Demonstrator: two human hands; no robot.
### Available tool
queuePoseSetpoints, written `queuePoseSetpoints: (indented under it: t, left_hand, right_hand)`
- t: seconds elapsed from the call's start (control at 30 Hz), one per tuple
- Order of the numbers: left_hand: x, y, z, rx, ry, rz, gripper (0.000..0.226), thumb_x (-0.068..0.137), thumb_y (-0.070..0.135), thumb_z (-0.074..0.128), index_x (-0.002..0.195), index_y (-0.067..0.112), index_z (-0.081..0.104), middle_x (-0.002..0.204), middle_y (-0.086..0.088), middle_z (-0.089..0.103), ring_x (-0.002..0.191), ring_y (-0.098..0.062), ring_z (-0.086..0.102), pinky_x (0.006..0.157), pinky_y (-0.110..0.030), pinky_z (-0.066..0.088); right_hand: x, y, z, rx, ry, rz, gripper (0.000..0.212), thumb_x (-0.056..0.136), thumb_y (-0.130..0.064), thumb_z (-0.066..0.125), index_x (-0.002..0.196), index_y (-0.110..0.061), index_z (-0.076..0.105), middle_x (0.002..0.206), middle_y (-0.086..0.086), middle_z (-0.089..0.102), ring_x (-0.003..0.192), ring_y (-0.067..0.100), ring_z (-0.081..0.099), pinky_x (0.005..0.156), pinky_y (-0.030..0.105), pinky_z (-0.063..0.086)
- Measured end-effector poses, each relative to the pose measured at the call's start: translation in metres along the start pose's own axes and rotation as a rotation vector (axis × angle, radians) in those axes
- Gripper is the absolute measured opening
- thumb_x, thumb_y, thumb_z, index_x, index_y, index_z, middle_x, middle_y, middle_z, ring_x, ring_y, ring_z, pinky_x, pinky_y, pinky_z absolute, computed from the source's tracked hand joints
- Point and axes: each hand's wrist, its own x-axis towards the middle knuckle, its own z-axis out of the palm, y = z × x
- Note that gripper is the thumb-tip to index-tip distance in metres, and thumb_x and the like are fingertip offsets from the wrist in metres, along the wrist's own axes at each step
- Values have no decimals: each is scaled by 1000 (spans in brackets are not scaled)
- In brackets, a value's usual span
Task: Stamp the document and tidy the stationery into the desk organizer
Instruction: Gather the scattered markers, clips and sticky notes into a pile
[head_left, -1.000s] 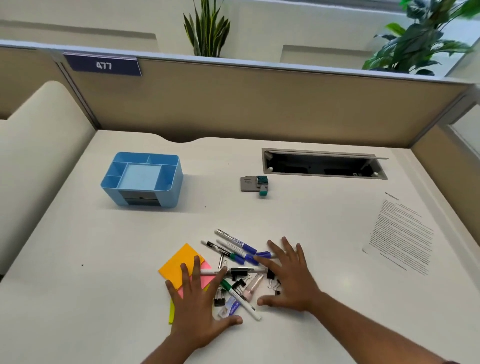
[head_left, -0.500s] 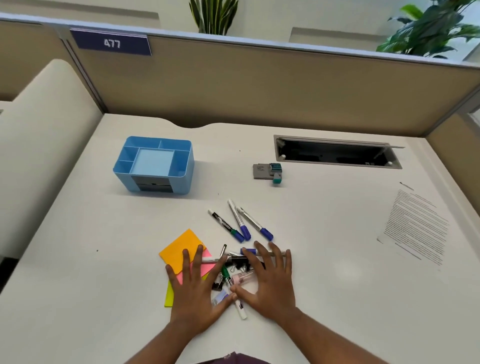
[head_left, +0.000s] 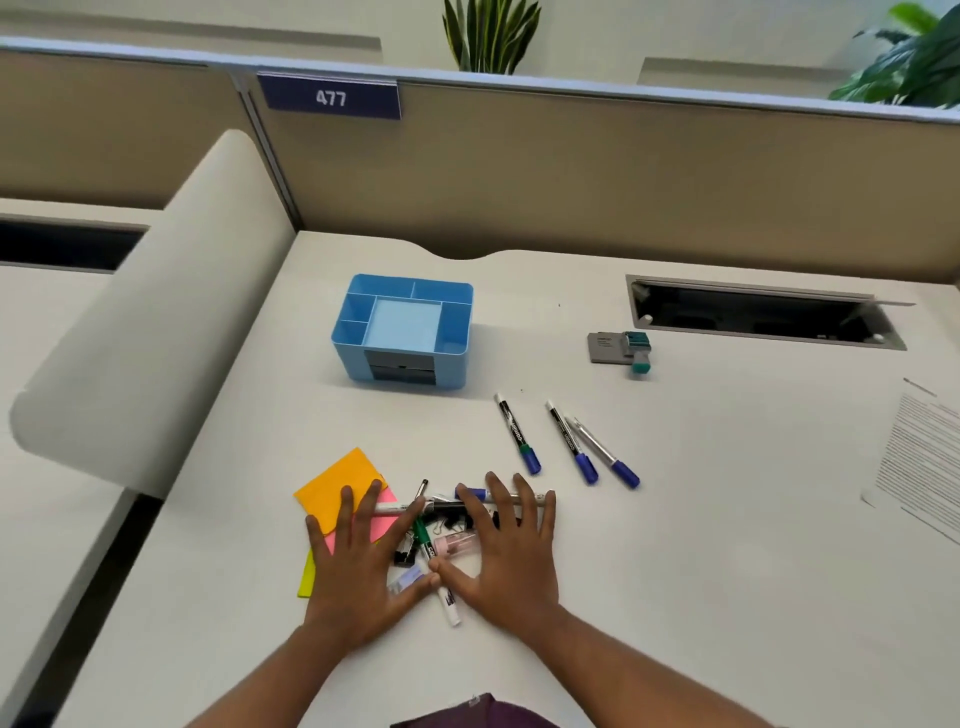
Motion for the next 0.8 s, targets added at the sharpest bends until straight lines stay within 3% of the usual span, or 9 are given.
queuePoseSetpoints:
  t: [0.27,0.37,0.47,0.57,0.63,0.73,0.8]
  left_hand:
    - [7,-53,-6,-10,-7,-50,90,77,89,34,154,46,18,167,-3,5,153,-34,0,107,-76,14]
    - [6,-56,-9,-48,36,-71,95,74,89,37,155,41,20,167,-5,4,153,-36,-2,104,-78,12]
    - [0,-61,-7,-100,60,-151,101,70,92,36,156,41,15,167,-4,-2,153,-35,-5,107,-77,9]
    - [-2,-63,-1,-76,16,-142,100,71,93,31,155,38,23,167,-8,1,152,-38,0,109,-75,11]
    - [0,-56,1,-49,-8,-134,98,74,92,27,154,35,29,166,-11,5,152,-40,4,109,-73,13]
    - [3,-45,3,-70,11,-165,100,73,95,24,155,38,23,166,-11,2,152,-40,0,112,-71,13]
    - [4,-39,3,-88,24,-177,102,70,97,28,155,41,17,167,-10,-1,152,-39,-3,112,-72,11]
  right_hand:
    - [37,-41,9,88,64,-43,85,79,-86,44,154,-50,24,167,-4,19,157,28,-6,121,65,5]
    - [45,-19,-14,178,238,1,80,81,-82,50,151,-48,34,164,-7,26,157,24,3,125,57,3]
    - [58,39,-33,99,349,177,74,83,-78,52,148,-42,43,160,-2,36,155,30,16,123,57,15]
    - [69,99,-41,11,189,368,78,80,-85,39,148,-48,39,162,0,32,153,35,16,121,60,18]
    - [73,118,-39,26,71,393,83,76,-91,27,150,-52,30,165,-3,25,154,36,11,123,58,16]
    - [75,101,-30,2,40,338,87,77,-94,14,153,-53,21,167,-6,22,155,40,8,123,57,16]
    - [74,73,-22,6,26,302,83,80,-92,20,154,-53,20,167,-8,21,155,40,5,122,61,14]
